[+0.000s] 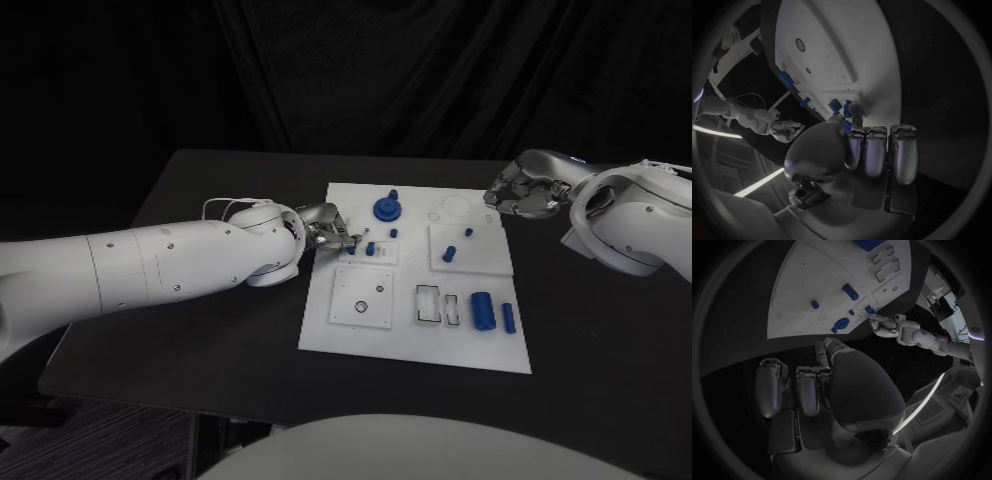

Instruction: Assemble the parts on the task board

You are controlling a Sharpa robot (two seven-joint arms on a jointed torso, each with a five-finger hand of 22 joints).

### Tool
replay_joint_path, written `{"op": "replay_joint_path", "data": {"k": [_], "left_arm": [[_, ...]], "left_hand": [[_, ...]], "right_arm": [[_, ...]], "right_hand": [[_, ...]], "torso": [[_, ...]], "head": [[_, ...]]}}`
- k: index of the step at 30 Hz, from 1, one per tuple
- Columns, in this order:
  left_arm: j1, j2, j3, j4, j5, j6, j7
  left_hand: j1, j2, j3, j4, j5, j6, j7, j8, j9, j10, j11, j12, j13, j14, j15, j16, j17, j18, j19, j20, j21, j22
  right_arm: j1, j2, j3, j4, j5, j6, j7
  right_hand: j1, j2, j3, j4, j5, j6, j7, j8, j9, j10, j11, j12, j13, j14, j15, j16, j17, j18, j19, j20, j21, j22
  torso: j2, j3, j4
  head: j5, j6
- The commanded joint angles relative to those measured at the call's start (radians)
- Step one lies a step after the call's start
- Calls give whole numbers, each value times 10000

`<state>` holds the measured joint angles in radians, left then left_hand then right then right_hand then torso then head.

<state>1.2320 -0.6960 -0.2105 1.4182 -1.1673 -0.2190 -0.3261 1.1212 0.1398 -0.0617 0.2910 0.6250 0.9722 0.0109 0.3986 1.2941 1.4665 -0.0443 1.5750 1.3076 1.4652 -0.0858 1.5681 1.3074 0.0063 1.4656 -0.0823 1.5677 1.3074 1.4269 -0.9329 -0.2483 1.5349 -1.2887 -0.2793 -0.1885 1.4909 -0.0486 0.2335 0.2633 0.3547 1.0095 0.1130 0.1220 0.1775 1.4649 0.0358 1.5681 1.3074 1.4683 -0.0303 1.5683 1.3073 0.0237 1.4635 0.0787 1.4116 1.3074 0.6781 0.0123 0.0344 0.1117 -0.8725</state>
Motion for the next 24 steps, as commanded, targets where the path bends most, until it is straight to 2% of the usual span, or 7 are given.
{"op": "replay_joint_path", "data": {"k": [1, 7, 8, 11, 18, 22, 24], "left_arm": [[-42, -14, -8, 30, -71, 186, 181], [-48, -56, -8, 66, -71, 126, 228], [-49, -62, -8, 73, -71, 128, 237], [-51, -75, -8, 90, -71, 144, 278], [-55, -86, -8, 103, -71, 143, 344], [-56, -93, -8, 106, -71, 136, 325], [-57, -96, -8, 101, -71, 147, 307]], "left_hand": [[6, -78, 117, 14, 41, 144, 13, -24, 27, 1043, -35, -42, 2632, 1056, -11, 27, 2634, -63, 1052, -34, 31, 2634], [-904, -191, 186, 40, -820, 301, 8, 197, 379, 1043, -35, -42, 2632, 1056, -14, 27, 2634, -63, 1052, -41, 31, 2634], [-1197, -168, 143, 44, -1245, 401, 8, 426, 440, 1043, -32, -42, 2632, 1056, -10, 27, 2634, -63, 1052, -39, 31, 2634], [-1567, -132, 41, 42, -1853, 661, 6, 1001, 547, 1043, -33, -42, 2632, 1056, -9, 27, 2634, -63, 1052, -37, 31, 2634], [-1846, -60, -58, 46, -2170, 667, 12, 1200, 562, 1043, -29, -42, 2632, 1056, -9, 27, 2634, -63, 1052, -35, 31, 2634], [-2011, 31, -114, 44, -2263, 934, 11, 1797, 677, 1043, -28, -42, 2632, 1056, -8, 27, 2634, -63, 1052, -34, 31, 2634], [-2025, 49, -116, 40, -2240, 899, 9, 1746, 664, 1043, -29, -42, 2632, 1056, -8, 27, 2634, -63, 1052, -34, 31, 2634]], "right_arm": [[-24, -22, 8, 4, -7, 38, -197], [-24, -23, 8, 5, -7, 55, -203], [-24, -22, 8, 5, -7, 56, -203], [-25, -17, 8, 5, -7, 62, -208], [-25, -6, 8, -1, -7, 79, -220], [-25, -12, 8, -4, -7, 89, -226], [-26, -11, 8, -8, -7, 92, -228]], "right_hand": [[-33, 50, 45, 0, 58, 59, 16, -25, -6, 1059, 12, 27, 2634, 1025, 30, 25, 2635, 189, 227, 33, -64, 2070], [-33, 50, 45, 0, 58, 59, 16, -25, -6, 1059, 12, 27, 2634, 1025, 30, 25, 2635, 189, 227, 33, -64, 2070], [-33, 50, 45, 0, 58, 59, 16, -25, -6, 1059, 12, 27, 2634, 1025, 30, 25, 2635, 189, 227, 33, -64, 2070], [-33, 50, 45, 0, 58, 59, 16, -25, -6, 1059, 12, 27, 2634, 1025, 30, 25, 2635, 189, 227, 33, -64, 2070], [-33, 50, 45, 0, 58, 59, 16, -25, -6, 1059, 12, 27, 2634, 1025, 30, 25, 2635, 189, 227, 33, -64, 2070], [-33, 50, 45, 0, 58, 59, 16, -25, -6, 1059, 12, 27, 2634, 1025, 30, 25, 2635, 189, 227, 33, -64, 2070], [-33, 50, 45, 0, 58, 59, 16, -25, -6, 1059, 12, 27, 2634, 1025, 30, 25, 2635, 189, 227, 33, -64, 2070]], "torso": [[-4, 4, 6], [-1, -2, -3], [-1, -2, -3], [3, -3, 0], [1, -1, 0], [5, 0, 3], [1, -1, -1]], "head": [[3, -2], [24, -2], [27, -2], [29, -2], [15, -2], [13, -2], [17, -2]]}}
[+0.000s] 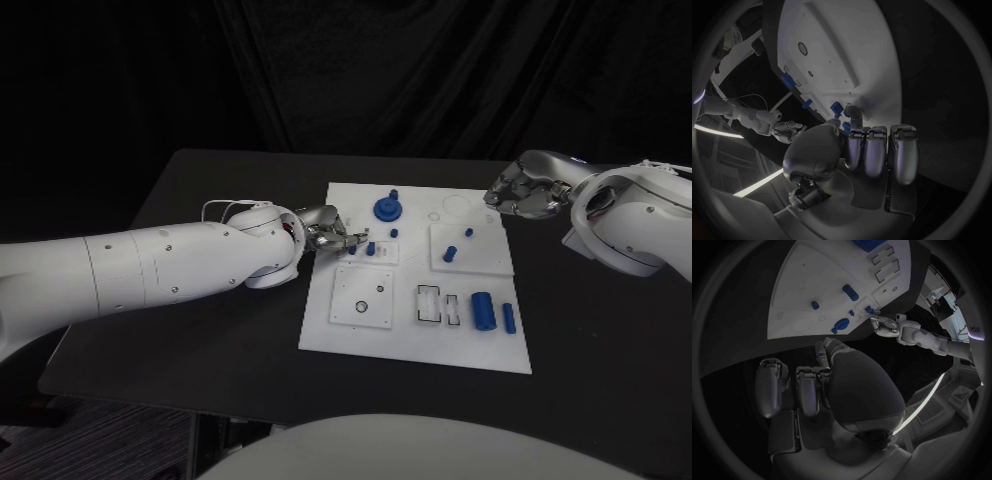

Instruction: Assemble the parts on the task board

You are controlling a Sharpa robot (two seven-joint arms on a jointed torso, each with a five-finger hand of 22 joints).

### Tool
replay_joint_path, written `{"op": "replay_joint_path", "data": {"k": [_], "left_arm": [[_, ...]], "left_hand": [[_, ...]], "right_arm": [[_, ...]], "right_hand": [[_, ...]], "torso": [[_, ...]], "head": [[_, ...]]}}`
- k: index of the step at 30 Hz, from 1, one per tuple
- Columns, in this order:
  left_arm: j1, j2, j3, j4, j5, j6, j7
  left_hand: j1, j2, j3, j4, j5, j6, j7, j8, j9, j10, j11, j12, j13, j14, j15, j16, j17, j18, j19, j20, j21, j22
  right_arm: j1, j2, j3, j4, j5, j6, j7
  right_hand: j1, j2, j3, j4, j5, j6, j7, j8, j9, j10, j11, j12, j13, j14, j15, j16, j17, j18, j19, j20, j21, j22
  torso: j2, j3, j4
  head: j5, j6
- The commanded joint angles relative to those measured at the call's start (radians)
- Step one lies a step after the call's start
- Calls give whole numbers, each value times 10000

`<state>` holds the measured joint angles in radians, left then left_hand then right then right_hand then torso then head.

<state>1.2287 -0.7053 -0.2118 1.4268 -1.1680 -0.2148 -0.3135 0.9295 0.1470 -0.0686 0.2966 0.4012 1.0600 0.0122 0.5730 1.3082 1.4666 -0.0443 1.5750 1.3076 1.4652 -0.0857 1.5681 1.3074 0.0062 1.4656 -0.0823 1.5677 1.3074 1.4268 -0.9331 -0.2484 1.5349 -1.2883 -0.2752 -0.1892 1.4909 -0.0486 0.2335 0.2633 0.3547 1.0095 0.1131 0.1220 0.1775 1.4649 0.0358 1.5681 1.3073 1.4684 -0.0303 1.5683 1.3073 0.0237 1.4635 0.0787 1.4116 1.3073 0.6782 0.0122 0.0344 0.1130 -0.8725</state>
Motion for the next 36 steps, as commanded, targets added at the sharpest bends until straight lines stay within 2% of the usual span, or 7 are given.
{"op": "replay_joint_path", "data": {"k": [1, 7, 12, 25, 30, 33, 36], "left_arm": [[-24, -4, 5, 12, -63, 110, 173], [-27, 17, 5, -23, -63, 14, 249], [-28, 13, 5, -25, -72, -392, 467], [41, -486, 74, 403, -1173, -4294, 2595], [120, -442, 104, 357, -840, -5161, 3862], [142, -277, 104, 144, -6, -5006, 4941], [153, -53, 78, -202, 544, -4273, 5858]], "left_hand": [[-110, -22, -47, -15, 1, 2, -4, -32, 515, 1042, -30, -42, 2632, 1056, -9, 27, 2634, -62, 1052, -34, 31, 2634], [-147, -7, -74, -22, 28, -675, 18, -1137, 264, 1042, -19, -42, 2632, 1056, -5, 27, 2634, -62, 1052, -31, 31, 2634], [-152, -19, -101, -32, -44, -770, 37, -1191, 244, 1042, -7, -42, 2632, 1056, 4, 27, 2634, -62, 1052, -27, 31, 2634], [1066, -885, -551, -55, -1369, -824, 56, -1373, 203, 1036, 3, -52, 2628, 1056, 14, 27, 2634, -62, 1052, -29, 31, 2634], [1761, -842, -585, -47, -643, -1269, 295, -2226, -122, 246, 239, -1253, 2079, 925, 209, -182, 2404, -62, 1052, 173, 31, 2634], [3805, -813, 339, -306, -126, -1444, 313, -2758, -311, -139, 281, -1636, 1936, 781, 275, -328, 2247, -62, 1052, 321, 31, 2634], [4876, -1079, 1202, -58, -289, -1707, 559, -3347, -555, -2289, 558, -4050, 941, -83, 510, -1128, 1416, 12, 283, 608, 113, 2414]], "right_arm": [[-25, -8, 8, -9, -11, 53, -221], [-27, -1, 8, -12, -11, 58, -218], [-30, -14, 8, -3, -11, 18, -196], [-31, -184, 8, 50, -11, -464, 82], [-31, -174, 8, 36, -11, -484, 98], [-31, -169, 8, 34, -11, -488, 101], [-31, -159, 8, 23, -11, -484, 104]], "right_hand": [[-33, 50, 45, 0, 58, 59, 15, -25, -6, 1059, 12, 27, 2635, 1024, 30, 25, 2635, 189, 227, 33, -64, 2071], [-33, 50, 45, 0, 58, 59, 15, -25, -6, 1059, 12, 27, 2635, 1024, 30, 25, 2635, 189, 227, 33, -64, 2071], [-42, 52, 53, -12, 60, 66, 13, -26, -7, 1059, 10, 27, 2635, 1024, 26, 25, 2635, 193, 219, 28, -81, 2066], [-44, 51, 54, -16, 63, 69, 12, -25, -7, 1059, 9, 27, 2635, 1024, 25, 25, 2635, 179, 249, 27, -25, 2085], [-42, 54, 58, -21, 66, 80, 8, -20, -5, 1059, 6, 27, 2635, 1024, 24, 25, 2635, 176, 255, 27, -14, 2089], [-39, 56, 63, -30, 74, 101, 1, -9, 0, 1059, 2, 27, 2635, 1024, 22, 25, 2635, 175, 257, 25, -11, 2090], [-39, 56, 63, -30, 74, 101, 1, -9, 0, 1059, 2, 27, 2635, 1024, 22, 25, 2635, 175, 257, 25, -11, 2090]], "torso": [[1, 0, -1], [1, 0, -3], [-1, 0, -2], [4, -4, -4], [2, -5, 1], [1, 1, -7], [-1, 8, -6]], "head": [[4, -2], [-5, -2], [-8, -2], [-52, -2], [-38, -2], [-31, -2], [-23, -2]]}}
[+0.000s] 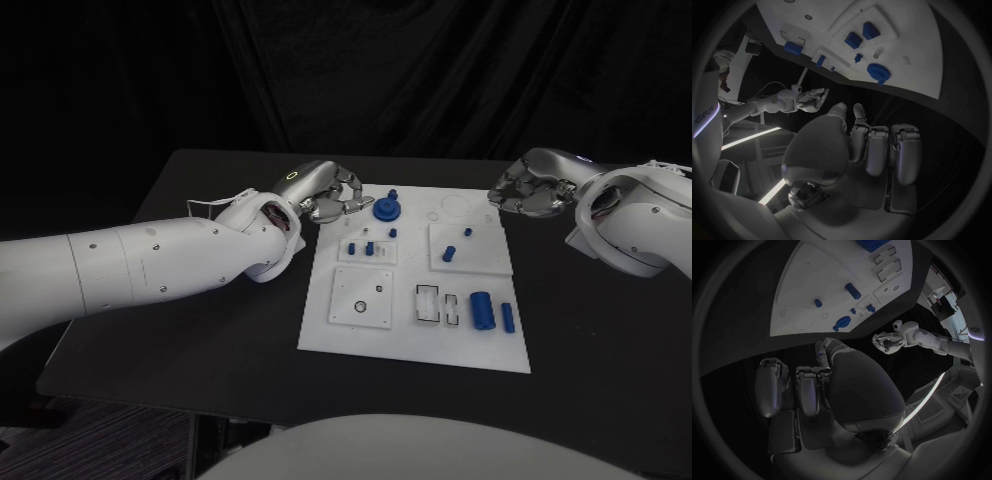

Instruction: Assemble the parts on the task board

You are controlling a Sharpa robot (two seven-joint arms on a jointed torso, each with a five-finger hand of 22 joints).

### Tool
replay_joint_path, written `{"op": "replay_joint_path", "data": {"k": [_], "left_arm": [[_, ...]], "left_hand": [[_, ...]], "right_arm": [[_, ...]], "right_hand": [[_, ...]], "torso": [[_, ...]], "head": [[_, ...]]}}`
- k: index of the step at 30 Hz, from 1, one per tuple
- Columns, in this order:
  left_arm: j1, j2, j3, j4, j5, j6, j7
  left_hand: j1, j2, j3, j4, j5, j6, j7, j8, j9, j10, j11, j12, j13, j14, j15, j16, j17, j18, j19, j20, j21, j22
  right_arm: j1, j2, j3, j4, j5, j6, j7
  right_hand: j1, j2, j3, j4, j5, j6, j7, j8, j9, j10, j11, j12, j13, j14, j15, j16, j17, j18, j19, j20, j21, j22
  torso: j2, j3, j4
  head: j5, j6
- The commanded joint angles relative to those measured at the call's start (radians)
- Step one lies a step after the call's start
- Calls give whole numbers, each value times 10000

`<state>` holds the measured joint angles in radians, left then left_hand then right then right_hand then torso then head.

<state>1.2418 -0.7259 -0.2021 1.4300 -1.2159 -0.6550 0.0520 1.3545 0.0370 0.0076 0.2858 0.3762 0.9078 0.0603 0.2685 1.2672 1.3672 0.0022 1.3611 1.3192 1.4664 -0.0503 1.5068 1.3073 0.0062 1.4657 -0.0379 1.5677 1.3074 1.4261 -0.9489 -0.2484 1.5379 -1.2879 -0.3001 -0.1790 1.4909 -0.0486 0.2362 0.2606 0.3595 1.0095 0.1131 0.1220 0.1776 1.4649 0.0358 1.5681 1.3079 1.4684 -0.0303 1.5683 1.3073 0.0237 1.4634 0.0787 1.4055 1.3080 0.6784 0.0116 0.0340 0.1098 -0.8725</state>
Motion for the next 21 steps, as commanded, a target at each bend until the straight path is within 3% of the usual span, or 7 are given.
{"op": "replay_joint_path", "data": {"k": [1, 2, 3, 5, 9, 14, 21], "left_arm": [[24, 229, -31, -357, 1129, 393, 2450], [26, 326, -45, -521, 1182, 722, 2704], [26, 405, -53, -654, 1149, 957, 2860], [23, 572, -66, -932, 913, 1306, 3099], [11, 1012, -82, -1565, -178, 1748, 3353], [0, 1439, -87, -2001, -1334, 1870, 3288], [-5, 1981, -87, -2451, -2016, 2086, 2949]], "left_hand": [[732, -55, 618, 62, -52, -149, 132, -401, -216, -1606, 176, -2272, 648, -247, 231, -605, 1321, 33, 81, 275, 112, 2354], [1076, -172, 904, -1, -43, -163, 178, -500, -288, -3008, 256, -3881, -77, -780, 296, -1036, 898, 79, -346, 380, 111, 2223], [1668, -367, 1419, -49, -87, -219, 335, -739, -518, -5434, 476, -6791, -1526, -2009, 485, -2017, -5, 156, -1115, 561, 56, 1973], [2151, -765, 2069, 0, -332, -259, 726, -1390, -1292, -5652, 931, -8181, -2991, -2643, 920, -2393, -454, 172, -1323, 1013, -151, 1840], [2522, -1264, 2660, -62, -674, -278, 728, -2077, -2988, -5512, 830, -9164, -4589, -1960, 721, -2118, -535, -51, 969, 1100, 31, 2612], [2597, -1712, 2996, -102, -583, -323, 484, -2083, -4501, -5390, 619, -9775, -5766, -1418, 475, -1880, -469, -62, 1050, 1026, 31, 2634], [2425, -1987, 3061, -86, -654, -747, 438, -2089, -5460, -5611, 691, -10134, -6376, -1384, 500, -1924, -611, -62, 1050, 1025, 31, 2634]], "right_arm": [[-24, -1, 8, -9, -14, -234, 3], [-24, 0, 8, -10, -14, -234, 3], [-24, -1, 8, -10, -14, -234, 4], [-24, -8, 8, -9, -14, -236, 8], [-24, -58, 8, -2, -13, -233, 8], [-25, -119, 8, 19, -13, -241, -3], [-24, -153, 8, 43, -13, -249, -26]], "right_hand": [[-39, 56, 36, -3, 25, 101, 1, -9, -1, 1059, 2, 27, 2629, 1024, 22, 25, 2635, 175, 257, 25, 50, 2083], [-39, 56, 36, -3, 25, 101, 1, -9, -1, 1059, 2, 27, 2629, 1024, 22, 25, 2635, 175, 257, 25, 50, 2083], [-39, 56, 36, -3, 25, 101, 1, -9, -1, 1059, 2, 27, 2629, 1024, 22, 25, 2635, 175, 257, 25, 50, 2083], [-39, 56, 36, -3, 25, 101, 1, -9, -1, 1059, 2, 27, 2629, 1024, 22, 25, 2635, 175, 257, 25, 50, 2083], [-37, 58, 42, -11, 33, 123, -5, 1, 4, 1059, -3, 27, 2629, 1024, 18, 25, 2635, 175, 259, 22, 52, 2083], [-37, 59, 44, -15, 35, 132, -7, 6, 6, 1059, -6, 27, 2629, 1024, 17, 25, 2635, 172, 265, 21, 63, 2087], [-38, 56, 44, -18, 38, 142, -10, 11, 8, 1059, -8, 27, 2629, 1024, 15, 25, 2635, 176, 258, 20, 49, 2083]], "torso": [[-3, 8, 0], [-2, 10, 0], [0, 5, 2], [2, 4, 2], [5, 7, 2], [-3, 5, 3], [-1, 2, 1]], "head": [[5, -2], [-10, -2], [-20, -2], [-18, -2], [-69, -2], [-123, -2], [-163, -2]]}}
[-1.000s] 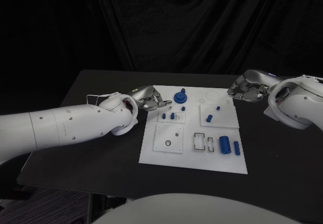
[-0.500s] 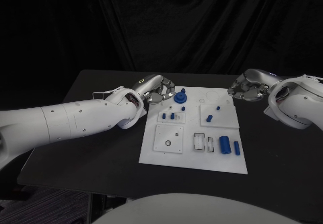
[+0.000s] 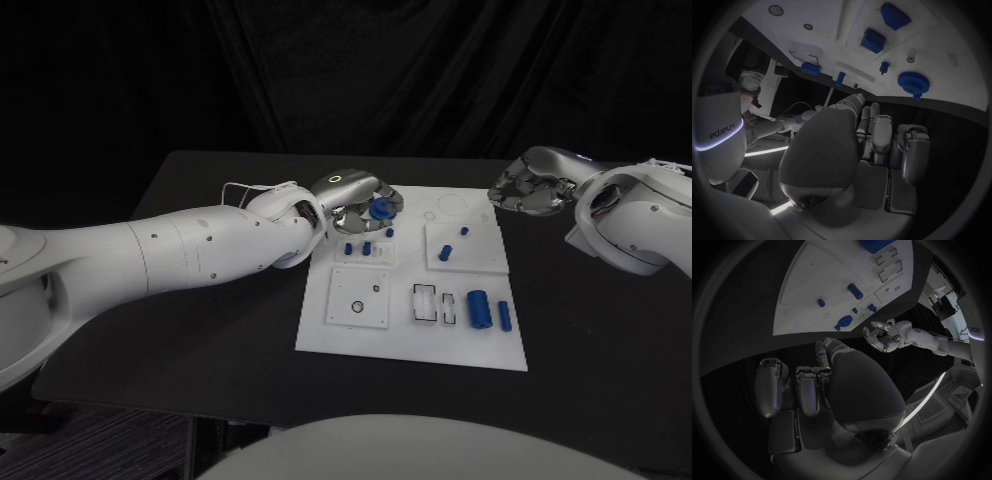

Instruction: Assemble the parts on the task board

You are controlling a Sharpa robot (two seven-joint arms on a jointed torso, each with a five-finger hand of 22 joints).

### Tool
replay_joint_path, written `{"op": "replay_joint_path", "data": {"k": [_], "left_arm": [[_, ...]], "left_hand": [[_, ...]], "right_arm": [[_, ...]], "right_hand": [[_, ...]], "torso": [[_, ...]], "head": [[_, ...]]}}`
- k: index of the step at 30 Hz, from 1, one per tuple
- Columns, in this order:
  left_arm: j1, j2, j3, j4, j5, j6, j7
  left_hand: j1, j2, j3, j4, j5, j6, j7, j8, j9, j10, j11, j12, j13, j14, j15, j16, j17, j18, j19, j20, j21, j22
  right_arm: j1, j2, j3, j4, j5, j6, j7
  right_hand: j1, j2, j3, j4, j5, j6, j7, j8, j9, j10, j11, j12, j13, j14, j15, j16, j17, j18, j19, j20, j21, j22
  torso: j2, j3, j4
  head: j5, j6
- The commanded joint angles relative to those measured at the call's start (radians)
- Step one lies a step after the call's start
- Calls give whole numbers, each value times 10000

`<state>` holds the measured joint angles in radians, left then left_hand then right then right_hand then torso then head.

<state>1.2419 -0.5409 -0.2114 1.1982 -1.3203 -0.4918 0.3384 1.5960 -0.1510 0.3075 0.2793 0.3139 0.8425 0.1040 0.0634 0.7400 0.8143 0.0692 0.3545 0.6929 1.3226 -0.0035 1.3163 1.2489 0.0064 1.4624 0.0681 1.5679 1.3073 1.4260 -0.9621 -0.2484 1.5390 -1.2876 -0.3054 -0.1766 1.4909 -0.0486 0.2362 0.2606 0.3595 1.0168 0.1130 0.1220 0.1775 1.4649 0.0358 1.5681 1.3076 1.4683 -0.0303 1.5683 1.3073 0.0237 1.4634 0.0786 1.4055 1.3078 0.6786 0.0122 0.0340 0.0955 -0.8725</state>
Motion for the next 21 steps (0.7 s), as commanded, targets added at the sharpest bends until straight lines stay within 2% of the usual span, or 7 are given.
{"op": "replay_joint_path", "data": {"k": [1, 3, 9, 15, 17, 21], "left_arm": [[-7, 185, 6, -173, -1081, 470, 24], [-8, 289, 7, -241, -1367, 502, -126], [-8, 513, 10, -368, -1949, 623, -562], [-10, 592, 21, -382, -2662, 851, -1183], [-10, 619, 22, -397, -2759, 936, -1353], [-11, 709, 24, -471, -2879, 1106, -1647]], "left_hand": [[18, -140, 73, -46, -15, -115, 7, -34, -292, -112, 28, -95, -170, 52, 40, -28, -52, -64, 1084, -33, 29, 2635], [-3, -151, 78, -50, -3, -128, -6, -31, -380, -127, 37, -110, -218, 86, 46, -1, -32, -64, 1084, -32, 29, 2635], [-149, -264, 44, -73, -12, 4, -114, -8, -800, -96, 68, -152, -481, 127, 57, -62, -229, -64, 1084, -54, 29, 2635], [-299, -341, -5, -69, -57, 86, -188, -11, -1086, -4, 128, -180, -682, 174, 109, -94, -349, -64, 1084, -71, 29, 2635], [-339, -352, -1, -81, -62, 78, -285, -15, -1214, 24, 190, -215, -781, 178, 142, -114, -401, -64, 1084, -76, 29, 2635], [-411, -373, -7, -82, -65, 17, -324, -25, -1391, 77, 241, -245, -894, 196, 184, -119, -444, -64, 1084, -81, 29, 2635]], "right_arm": [[-22, -22, 8, 38, -16, -197, -53], [-22, -28, 8, 55, -16, -201, -60], [-21, -44, 8, 97, -16, -199, -75], [-21, -43, 8, 98, -16, -196, -71], [-22, -45, 8, 97, -16, -202, -68], [-22, -50, 8, 97, -16, -211, -65]], "right_hand": [[-39, 55, 45, -19, 39, 72, -11, 12, 8, 1059, -9, 27, 2632, 1025, 15, 25, 2635, 176, 256, 20, 45, 2084], [-39, 55, 45, -19, 39, 72, -11, 12, 8, 1059, -9, 27, 2632, 1025, 15, 25, 2635, 176, 256, 20, 45, 2084], [-39, 55, 45, -19, 39, 72, -11, 12, 8, 1059, -9, 27, 2632, 1025, 15, 25, 2635, 176, 256, 20, 45, 2084], [-39, 55, 45, -19, 39, 72, -11, 12, 8, 1059, -9, 27, 2632, 1025, 15, 25, 2635, 176, 256, 20, 45, 2084], [-39, 55, 45, -19, 39, 72, -11, 12, 8, 1059, -9, 27, 2632, 1025, 15, 25, 2635, 176, 256, 20, 45, 2084], [-39, 55, 45, -19, 39, 72, -11, 12, 8, 1059, -9, 27, 2632, 1025, 15, 25, 2635, 176, 256, 20, 45, 2084]], "torso": [[-1, -4, -2], [5, -3, -22], [4, 4, -11], [10, 11, -20], [13, 9, -17], [12, 16, -7]], "head": [[-27, -1], [-27, -1], [-105, -1], [-96, -1], [-109, -1], [-114, -1]]}}
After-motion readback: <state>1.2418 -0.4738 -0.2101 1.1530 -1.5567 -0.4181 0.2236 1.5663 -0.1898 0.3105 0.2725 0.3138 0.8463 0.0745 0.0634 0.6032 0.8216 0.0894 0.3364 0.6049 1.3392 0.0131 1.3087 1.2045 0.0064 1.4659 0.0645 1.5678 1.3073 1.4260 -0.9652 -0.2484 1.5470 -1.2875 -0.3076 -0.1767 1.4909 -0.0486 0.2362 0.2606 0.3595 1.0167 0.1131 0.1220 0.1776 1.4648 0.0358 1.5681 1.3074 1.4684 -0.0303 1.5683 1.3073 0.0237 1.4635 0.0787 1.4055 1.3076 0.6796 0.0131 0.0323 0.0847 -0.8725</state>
